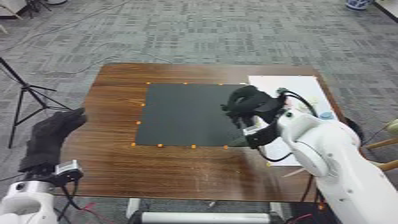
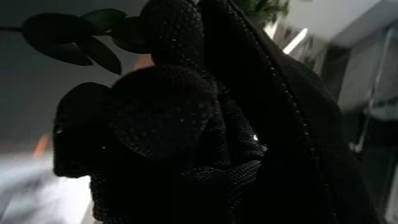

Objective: Arrange flowers

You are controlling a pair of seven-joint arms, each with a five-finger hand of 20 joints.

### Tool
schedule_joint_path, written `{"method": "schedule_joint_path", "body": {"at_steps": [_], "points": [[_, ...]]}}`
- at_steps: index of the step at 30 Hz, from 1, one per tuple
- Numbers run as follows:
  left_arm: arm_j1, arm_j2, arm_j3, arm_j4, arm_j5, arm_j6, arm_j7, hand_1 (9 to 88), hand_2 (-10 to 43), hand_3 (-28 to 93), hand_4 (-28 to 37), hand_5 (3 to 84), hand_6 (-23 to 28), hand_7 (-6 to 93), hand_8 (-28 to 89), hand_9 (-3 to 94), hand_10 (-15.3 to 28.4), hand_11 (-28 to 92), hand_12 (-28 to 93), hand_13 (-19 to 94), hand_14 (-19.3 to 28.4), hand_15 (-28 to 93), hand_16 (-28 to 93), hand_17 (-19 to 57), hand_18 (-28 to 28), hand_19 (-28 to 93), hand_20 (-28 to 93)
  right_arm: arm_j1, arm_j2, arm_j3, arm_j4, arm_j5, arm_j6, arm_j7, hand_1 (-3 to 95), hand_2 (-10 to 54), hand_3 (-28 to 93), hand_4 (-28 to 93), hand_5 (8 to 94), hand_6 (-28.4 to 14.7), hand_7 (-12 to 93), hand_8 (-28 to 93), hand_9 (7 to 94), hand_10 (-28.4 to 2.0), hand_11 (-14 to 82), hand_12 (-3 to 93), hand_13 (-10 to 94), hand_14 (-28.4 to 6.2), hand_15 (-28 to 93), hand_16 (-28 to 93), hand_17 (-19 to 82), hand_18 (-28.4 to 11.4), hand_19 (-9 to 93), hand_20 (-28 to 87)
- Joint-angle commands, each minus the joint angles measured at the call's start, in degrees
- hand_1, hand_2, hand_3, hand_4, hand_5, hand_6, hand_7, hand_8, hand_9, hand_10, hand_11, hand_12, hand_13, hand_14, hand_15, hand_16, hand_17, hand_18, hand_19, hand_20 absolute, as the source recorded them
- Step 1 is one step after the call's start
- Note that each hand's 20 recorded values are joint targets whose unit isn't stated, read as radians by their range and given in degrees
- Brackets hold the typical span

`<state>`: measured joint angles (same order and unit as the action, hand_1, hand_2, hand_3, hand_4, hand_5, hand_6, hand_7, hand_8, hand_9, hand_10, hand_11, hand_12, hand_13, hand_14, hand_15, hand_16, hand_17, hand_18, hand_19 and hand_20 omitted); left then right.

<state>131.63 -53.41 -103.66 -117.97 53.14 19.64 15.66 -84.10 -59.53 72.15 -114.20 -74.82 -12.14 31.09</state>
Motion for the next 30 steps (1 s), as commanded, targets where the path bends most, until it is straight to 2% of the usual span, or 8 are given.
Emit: {"method": "schedule_joint_path", "body": {"at_steps": [1,2,3,8,18,24,26,30], "points": [[1.07,2.90,-1.70,2.41,0.30,3.34,0.77,19.4,13.0,65,-28.3,58.0,-0.2,13.4,-9,56.9,14.3,18,11,43,17.7,15,1,5.4,12.7,12,17,10.25,-11.34,-10.39,5.30,6.11,-0.99,6.10,64.8,-9.5,58,-5,56.2,-3.7,57,21,92.2,-11.0,20.4,43.6,94,-0.1,55,24,72,-5.8,87,34],[0.18,3.19,-0.96,2.75,0.24,3.93,0.84,20.0,14.7,64,-28.3,58.7,-0.5,13.4,-9,57.7,14.2,19,11,43,17.6,15,1,5.6,12.7,12,17,11.01,-12.44,-11.35,6.49,6.44,-0.18,6.57,64.9,-9.5,58,-5,56.2,-3.7,57,21,92.3,-11.0,20.3,43.3,94,-0.1,55,24,72,-5.9,87,34],[0.32,3.13,-0.74,2.60,-0.19,4.48,1.42,20.4,16.4,64,-28.3,59.5,-0.8,13.5,-10,58.4,14.2,18,11,44,17.5,16,1,5.7,12.6,12,17,11.74,-14.00,-12.25,7.86,6.61,0.62,7.28,65.0,-9.5,58,-5,56.3,-3.7,57,21,92.4,-11.0,20.1,43.0,94,-0.1,55,24,72,-5.8,87,34],[-1.35,3.48,1.60,2.85,0.93,4.40,1.05,21.7,20.7,63,-28.3,60.6,-0.9,13.7,-10,59.5,14.3,19,11,45,17.5,17,0,6.1,12.5,12,18,14.56,-19.32,-15.42,14.63,5.03,3.73,9.41,65.5,-9.5,57,-5,56.4,-3.5,58,20,93.2,-11.1,18.9,39.5,94,-0.2,55,24,72,-6.1,87,35],[-3.64,3.22,4.60,1.45,3.09,2.32,0.20,19.5,12.4,65,-28.3,59.4,0.3,13.7,-9,58.2,14.8,19,11,44,17.6,17,0,5.8,12.5,12,18,15.77,-27.30,-17.76,25.53,-1.98,6.51,13.68,67.4,-9.5,54,-7,56.6,-2.9,57,19,93.6,-10.6,11.7,32.0,94,-0.6,55,24,72,-6.3,86,35],[-4.00,3.09,5.17,0.72,3.63,0.93,0.09,18.3,8.6,66,-28.3,58.5,1.1,13.6,-9,56.9,14.8,19,11,43,17.7,17,0,5.5,12.6,12,17,15.96,-28.83,-17.34,27.78,-3.04,9.08,13.71,67.0,-9.5,53,-8,56.6,-2.8,55,19,93.4,-10.9,7.1,30.8,94,-0.9,54,23,72,-6.3,86,34],[-4.51,3.11,5.33,0.89,4.03,0.04,-0.12,17.9,7.7,66,-28.3,58.2,1.3,13.7,-9,56.7,14.8,19,11,43,17.8,17,0,5.4,12.7,12,17,16.37,-28.55,-17.01,28.00,-2.32,10.00,13.68,64.4,-9.5,54,-8,56.4,-3.0,54,19,92.8,-11.2,6.8,30.3,94,-1.0,53,24,72,-6.3,85,34],[-4.32,2.99,5.18,0.77,4.03,-0.31,-0.33,17.6,6.5,67,-28.3,57.9,1.6,13.5,-9,56.2,14.9,19,11,43,17.9,17,0,5.3,12.7,12,17,17.14,-28.74,-16.43,28.78,-2.19,10.89,13.15,60.1,-9.5,53,-7,56.2,-4.5,50,20,89.3,-12.9,9.1,26.9,94,-1.6,51,24,72,-6.5,84,35]]}}
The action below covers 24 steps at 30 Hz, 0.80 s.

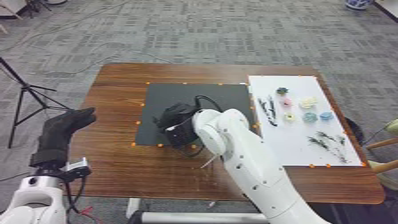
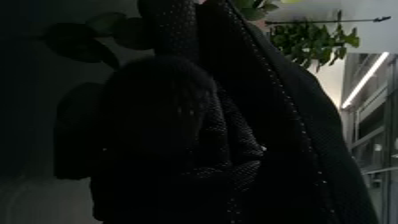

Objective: Arrange flowers

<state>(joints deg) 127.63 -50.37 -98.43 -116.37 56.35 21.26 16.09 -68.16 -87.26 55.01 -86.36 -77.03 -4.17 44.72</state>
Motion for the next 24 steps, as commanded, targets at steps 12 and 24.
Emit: {"method": "schedule_joint_path", "body": {"at_steps": [12,24], "points": [[0.00,-1.13,-1.19,-0.34,2.78,-6.04,-1.25,18.2,2.1,68,-28.3,56.8,1.4,13.6,-9,54.6,14.6,19,11,41,17.7,17,1,4.3,13.2,12,18,0.89,2.64,1.76,-1.49,2.30,2.54,-2.52,46.2,-9.5,63,-9,54.5,-7.4,31,-4,76.6,-16.8,13.9,16.8,94,-3.6,45,29,70,-6.9,85,36],[3.58,-1.04,-5.68,5.29,0.41,2.22,-2.30,18.9,2.1,68,-28.3,57.2,0.8,13.9,-9,54.7,14.5,18,11,40,16.3,13,0,5.4,11.2,9,16,-12.53,22.24,11.60,-22.94,-8.01,-5.62,-20.85,25.8,0.4,61,-10,53.3,-7.0,23,-4,63.9,-20.0,10.2,18.7,67,-17.1,40,27,35,-23.0,73,37]]}}
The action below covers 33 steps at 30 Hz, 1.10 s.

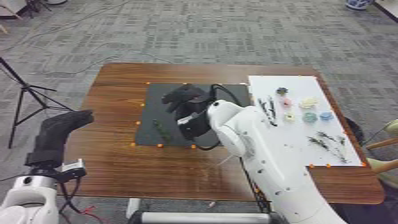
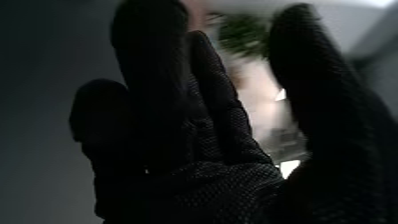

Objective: Arrange flowers

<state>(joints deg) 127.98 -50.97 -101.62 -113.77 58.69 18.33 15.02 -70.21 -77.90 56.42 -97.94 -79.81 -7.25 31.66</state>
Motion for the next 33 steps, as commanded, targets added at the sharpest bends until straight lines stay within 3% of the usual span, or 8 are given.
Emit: {"method": "schedule_joint_path", "body": {"at_steps": [1,3,7,12,15,21,27,33], "points": [[3.28,-0.69,-2.23,2.55,-2.22,5.38,-1.15,18.9,2.2,68,-28.3,57.2,0.8,13.8,-9,54.8,14.5,18,11,40,16.1,12,0,5.6,11.0,8,16,-12.37,14.23,12.08,-12.60,-7.23,-2.73,-9.00,24.8,1.1,61,-10,53.3,-6.9,23,-4,62.7,-20.4,9.7,18.7,64,-18.3,39,26,32,-23.2,70,37],[3.27,-0.99,-1.52,2.32,-2.68,5.45,-0.82,18.9,3.3,68,-28.3,57.2,0.8,13.8,-9,54.8,14.5,18,11,40,15.8,12,0,5.9,10.7,8,16,-16.23,17.34,15.89,-14.69,-10.18,-1.43,-12.21,23.9,1.6,62,-10,53.2,-6.6,22,-5,60.9,-20.5,9.2,18.7,59,-19.4,37,25,28,-23.4,65,37],[3.25,-1.38,-0.89,1.61,-1.32,3.70,-1.04,19.0,5.2,68,-28.3,57.1,1.1,13.5,-9,54.8,14.5,18,11,39,15.6,12,0,6.0,10.5,8,16,-24.42,22.68,24.41,-18.10,-19.40,4.71,-14.92,26.2,-0.7,63,-10,53.1,-6.2,22,-5,59.5,-20.3,8.8,18.8,57,-19.5,35,24,26,-23.4,62,37],[4.41,-2.13,-0.71,0.08,-0.98,2.60,-0.65,18.7,5.0,68,-28.3,57.0,1.2,13.5,-9,54.9,14.5,18,11,40,16.0,12,0,5.6,11.2,8,16,-31.39,26.79,33.05,-16.26,-32.04,11.03,-13.56,29.9,-8.0,66,-11,52.2,-5.2,22,-5,59.5,-19.1,9.2,19.0,59,-17.6,35,25,27,-22.6,63,39],[3.99,-2.16,-0.11,0.04,-1.08,2.32,-0.56,18.5,4.4,68,-28.3,56.9,1.3,13.4,-9,54.9,14.5,18,11,40,16.1,12,1,5.4,11.4,9,16,-34.45,28.09,36.71,-14.20,-34.51,14.33,-11.60,31.3,-9.4,67,-12,51.4,-5.2,21,-5,58.9,-18.8,9.3,19.1,59,-17.3,35,26,28,-22.6,64,42],[3.13,-2.07,1.00,-0.40,-0.56,1.72,-0.75,18.3,3.9,69,-28.3,56.9,1.3,13.5,-9,54.8,14.6,18,11,41,16.4,12,1,5.3,11.5,9,16,-37.70,29.88,38.53,-10.44,-43.35,14.06,-9.99,32.7,-9.5,67,-13,51.2,-5.0,21,-5,60.7,-18.6,12.2,20.2,63,-16.1,41,27,30,-22.8,69,46],[2.90,-2.24,0.69,-1.24,3.33,-0.34,-2.11,18.5,3.8,68,-28.3,56.9,1.1,13.8,-9,54.8,14.6,18,11,41,16.5,13,1,5.2,11.8,9,16,-40.46,31.51,39.30,-9.93,-48.49,11.06,-9.60,31.7,-9.5,67,-13,50.6,-5.2,24,-5,60.0,-18.4,15.3,23.2,65,-15.7,47,28,32,-23.0,72,49],[4.41,-2.91,-0.42,-2.45,5.04,-0.84,-2.52,18.9,3.4,68,-28.3,57.0,0.6,14.2,-9,55.0,14.7,19,11,41,16.7,13,1,5.1,11.9,10,16,-45.54,31.39,43.28,-11.79,-50.57,5.92,-10.51,31.4,-9.5,65,-14,48.8,-5.8,25,-5,59.1,-18.6,17.7,24.8,65,-15.7,49,29,32,-23.4,72,50]]}}
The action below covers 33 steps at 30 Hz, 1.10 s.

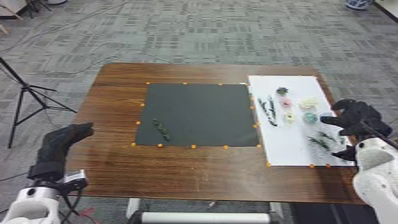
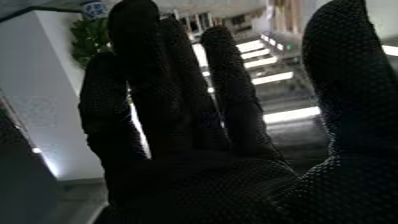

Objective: Arrange flowers

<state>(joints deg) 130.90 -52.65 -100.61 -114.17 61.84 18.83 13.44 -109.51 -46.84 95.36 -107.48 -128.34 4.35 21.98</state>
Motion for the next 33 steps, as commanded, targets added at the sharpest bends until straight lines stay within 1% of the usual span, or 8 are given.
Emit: {"method": "schedule_joint_path", "body": {"at_steps": [1,5,12,17,19,22,26,33], "points": [[1.37,-1.32,-1.40,-2.08,2.01,-1.34,-1.09,19.0,3.4,68,-28.3,57.0,0.6,14.2,-9,55.1,14.6,19,11,41,16.7,13,1,5.1,11.9,10,16,-7.48,0.12,5.20,-3.16,-2.72,-6.80,-0.62,31.2,-9.5,65,-14,48.5,-5.7,26,-5,59.0,-18.7,18.0,25.0,64,-15.8,49,29,32,-23.4,72,50],[1.84,-1.61,-1.67,-2.50,1.92,-1.17,-1.00,19.1,3.3,68,-28.3,57.1,0.5,14.3,-9,55.2,14.6,19,11,42,16.9,14,1,5.2,12.0,10,16,-9.13,-0.34,6.25,-4.87,-3.15,-11.32,-0.33,31.3,-9.5,65,-15,48.1,-5.9,26,-5,59.1,-18.5,22.2,27.2,65,-15.3,52,30,33,-23.6,73,52],[1.97,-2.16,-1.52,-2.93,2.18,-2.54,-1.33,19.1,3.3,68,-28.3,57.1,0.4,14.4,-9,55.1,14.5,19,11,42,17.0,14,1,5.1,12.2,10,16,-9.91,-0.47,3.31,-3.82,-4.11,-10.64,-0.18,35.0,-9.5,65,-17,49.5,-6.0,28,-5,63.9,-17.6,31.5,30.6,71,-12.4,56,31,38,-22.7,78,54],[2.11,-2.50,-1.55,-3.14,1.84,-2.77,-1.25,19.2,3.3,68,-28.3,57.1,0.4,14.4,-9,55.0,14.6,19,11,42,17.0,14,1,5.1,12.2,10,16,-8.16,-0.24,0.31,-2.92,-3.32,-11.36,0.57,41.2,-9.5,65,-18,52.2,-5.3,30,-6,70.7,-14.1,38.7,32.1,78,-8.1,56,33,45,-20.5,83,54],[2.12,-2.51,-1.48,-3.18,1.48,-2.65,-1.00,19.3,3.3,68,-28.3,57.1,0.4,14.4,-9,55.0,14.5,19,11,42,17.1,14,1,5.1,12.2,10,16,-7.34,0.30,-1.14,-2.33,-2.14,-9.23,1.12,47.3,-9.5,61,-18,54.1,-4.8,32,-6,76.0,-12.7,36.1,37.9,83,-6.0,54,34,50,-18.9,86,51],[2.09,-2.51,-1.44,-3.25,1.30,-2.49,-0.93,19.4,3.4,68,-28.3,57.1,0.5,14.3,-9,55.0,14.6,19,11,42,17.0,14,1,5.2,12.2,10,16,-5.81,1.01,-2.21,-1.94,-0.90,-6.09,0.66,56.6,-9.5,54,-14,58.0,-3.0,34,18,83.1,-10.5,29.3,44.5,89,-3.9,51,35,55,-16.6,90,46],[1.84,-2.23,-1.48,-3.29,0.70,-2.31,-0.76,19.4,3.3,68,-28.3,57.1,0.5,14.2,-9,54.9,14.5,19,12,42,17.0,14,1,5.2,12.2,10,17,-2.83,2.46,-2.94,-2.83,3.44,-2.47,0.56,62.5,-9.5,56,-12,66.4,-1.6,34,23,89.0,-9.9,31.9,38.9,94,-2.5,52,34,62,-14.5,93,40],[1.50,-1.32,-2.08,-3.61,-0.54,-2.49,-0.99,19.5,3.5,67,-28.3,57.0,1.0,13.9,-9,54.9,14.5,19,11,42,17.0,14,1,5.2,12.3,10,17,6.85,2.19,-4.21,-8.53,17.87,-6.21,2.23,63.2,-9.5,57,-11,69.4,-2.5,32,22,92.0,-9.5,32.3,34.0,94,-2.1,56,28,66,-12.0,93,37]]}}
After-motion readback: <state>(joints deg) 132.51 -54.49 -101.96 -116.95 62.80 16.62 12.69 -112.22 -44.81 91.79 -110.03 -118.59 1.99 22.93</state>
